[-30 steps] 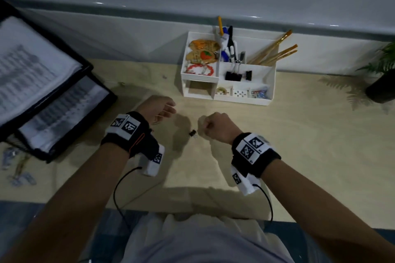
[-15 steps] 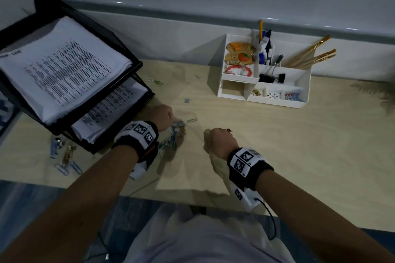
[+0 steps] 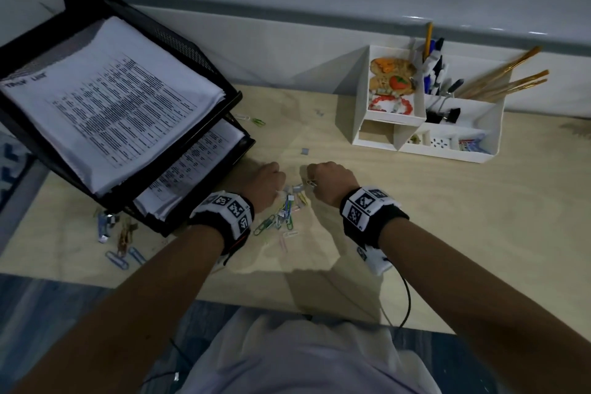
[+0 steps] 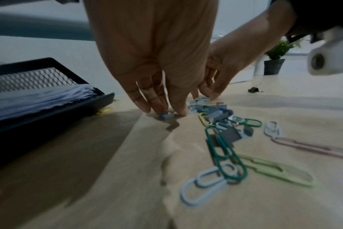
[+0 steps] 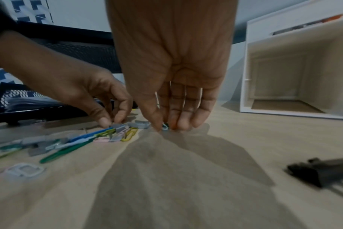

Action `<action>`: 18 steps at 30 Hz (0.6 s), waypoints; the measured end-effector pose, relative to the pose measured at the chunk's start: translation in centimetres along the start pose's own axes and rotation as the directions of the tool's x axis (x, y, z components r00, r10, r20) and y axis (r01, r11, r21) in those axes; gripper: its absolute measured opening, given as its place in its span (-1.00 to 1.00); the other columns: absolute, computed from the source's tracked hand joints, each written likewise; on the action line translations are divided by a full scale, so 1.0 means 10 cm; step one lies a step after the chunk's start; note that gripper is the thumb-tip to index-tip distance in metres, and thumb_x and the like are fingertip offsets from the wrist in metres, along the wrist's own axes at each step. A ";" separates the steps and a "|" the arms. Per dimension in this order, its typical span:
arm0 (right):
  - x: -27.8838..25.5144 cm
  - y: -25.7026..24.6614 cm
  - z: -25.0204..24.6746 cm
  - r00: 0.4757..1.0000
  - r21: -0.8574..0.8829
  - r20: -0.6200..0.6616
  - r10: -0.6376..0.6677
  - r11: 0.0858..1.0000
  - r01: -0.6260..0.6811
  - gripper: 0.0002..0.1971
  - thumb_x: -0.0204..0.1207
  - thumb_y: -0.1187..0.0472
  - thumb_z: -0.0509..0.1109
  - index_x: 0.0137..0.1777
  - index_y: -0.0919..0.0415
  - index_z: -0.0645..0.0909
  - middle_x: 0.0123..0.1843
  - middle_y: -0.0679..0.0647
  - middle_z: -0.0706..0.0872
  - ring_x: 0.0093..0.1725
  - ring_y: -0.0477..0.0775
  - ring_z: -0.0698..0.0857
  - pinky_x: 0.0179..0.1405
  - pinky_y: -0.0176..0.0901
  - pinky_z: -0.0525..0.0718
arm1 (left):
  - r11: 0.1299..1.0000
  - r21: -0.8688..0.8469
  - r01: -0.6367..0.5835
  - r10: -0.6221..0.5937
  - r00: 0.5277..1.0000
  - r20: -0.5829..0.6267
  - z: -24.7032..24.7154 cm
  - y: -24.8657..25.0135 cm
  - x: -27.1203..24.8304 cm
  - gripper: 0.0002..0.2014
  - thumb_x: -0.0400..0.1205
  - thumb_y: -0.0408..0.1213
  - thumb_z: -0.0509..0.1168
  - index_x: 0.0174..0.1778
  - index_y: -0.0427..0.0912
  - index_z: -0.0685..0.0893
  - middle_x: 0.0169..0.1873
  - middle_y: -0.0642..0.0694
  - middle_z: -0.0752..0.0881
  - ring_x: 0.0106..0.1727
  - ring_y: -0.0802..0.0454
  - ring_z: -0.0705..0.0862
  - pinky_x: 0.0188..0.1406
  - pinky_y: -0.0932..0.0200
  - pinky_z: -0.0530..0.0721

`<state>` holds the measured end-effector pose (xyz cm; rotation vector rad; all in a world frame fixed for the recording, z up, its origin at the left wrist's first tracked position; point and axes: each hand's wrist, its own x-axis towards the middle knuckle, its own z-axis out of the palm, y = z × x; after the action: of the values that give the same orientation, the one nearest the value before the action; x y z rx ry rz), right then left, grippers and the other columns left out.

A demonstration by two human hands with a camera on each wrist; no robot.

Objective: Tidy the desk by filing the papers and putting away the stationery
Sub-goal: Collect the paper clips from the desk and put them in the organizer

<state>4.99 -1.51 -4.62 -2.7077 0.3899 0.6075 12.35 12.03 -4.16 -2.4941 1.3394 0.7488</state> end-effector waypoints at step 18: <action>-0.07 -0.07 0.14 0.938 0.707 -0.160 0.307 0.699 -0.108 -0.72 0.37 0.49 0.35 -0.42 0.11 0.60 -0.26 0.19 0.69 -0.16 0.09 0.62 -0.02 -0.03 0.63 | -0.388 -0.922 0.002 -0.249 0.963 0.107 0.23 -0.28 0.08 -0.81 0.69 -0.51 0.08 -0.12 -0.27 0.57 -0.48 -0.02 0.53 -0.45 0.14 0.53 -0.41 0.36 0.65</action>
<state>4.13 -0.25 -5.31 -2.0120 0.8234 0.0871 14.26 13.93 -6.65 -3.7065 -0.2936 2.6124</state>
